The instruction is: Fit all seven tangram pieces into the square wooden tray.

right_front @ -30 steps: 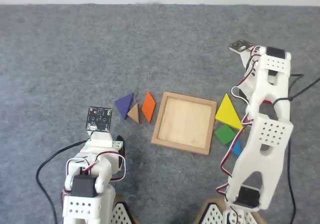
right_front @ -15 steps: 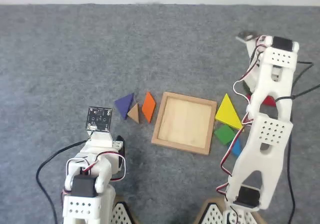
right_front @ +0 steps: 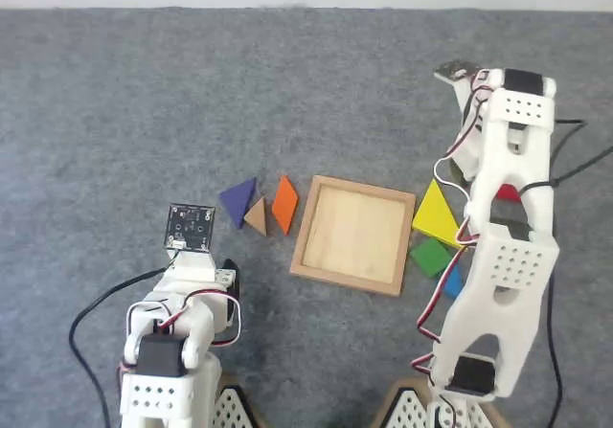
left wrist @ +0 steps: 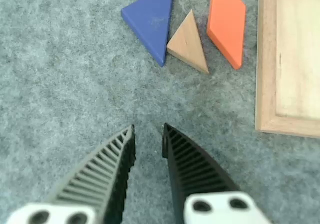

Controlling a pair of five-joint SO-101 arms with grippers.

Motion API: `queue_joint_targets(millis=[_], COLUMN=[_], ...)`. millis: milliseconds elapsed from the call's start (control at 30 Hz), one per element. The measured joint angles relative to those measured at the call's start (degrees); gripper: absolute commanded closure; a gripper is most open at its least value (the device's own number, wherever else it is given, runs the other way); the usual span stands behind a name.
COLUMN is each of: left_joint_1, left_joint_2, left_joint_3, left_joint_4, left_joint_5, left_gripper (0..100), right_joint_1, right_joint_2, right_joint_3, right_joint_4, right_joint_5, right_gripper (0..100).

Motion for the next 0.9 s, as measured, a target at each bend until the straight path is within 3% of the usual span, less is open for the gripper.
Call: queue_joint_targets(millis=[267,733,900], left_joint_1=[0.0,0.0,0.0], left_joint_2=[0.0,0.0,0.0], left_joint_3=[0.0,0.0,0.0], left_joint_4=[0.0,0.0,0.0], left_joint_5=[0.0,0.0,0.0], left_gripper=[91,91,91], right_joint_1=[1.0,3.0,3.4], right_joint_2=[5.8,8.2,10.2], right_joint_3=[0.0,0.4,0.3], right_joint_4=[-7.7,-8.7,-8.7], right_joint_5=[0.1,2.8,4.0], right_gripper=[55.5,55.7,66.3])
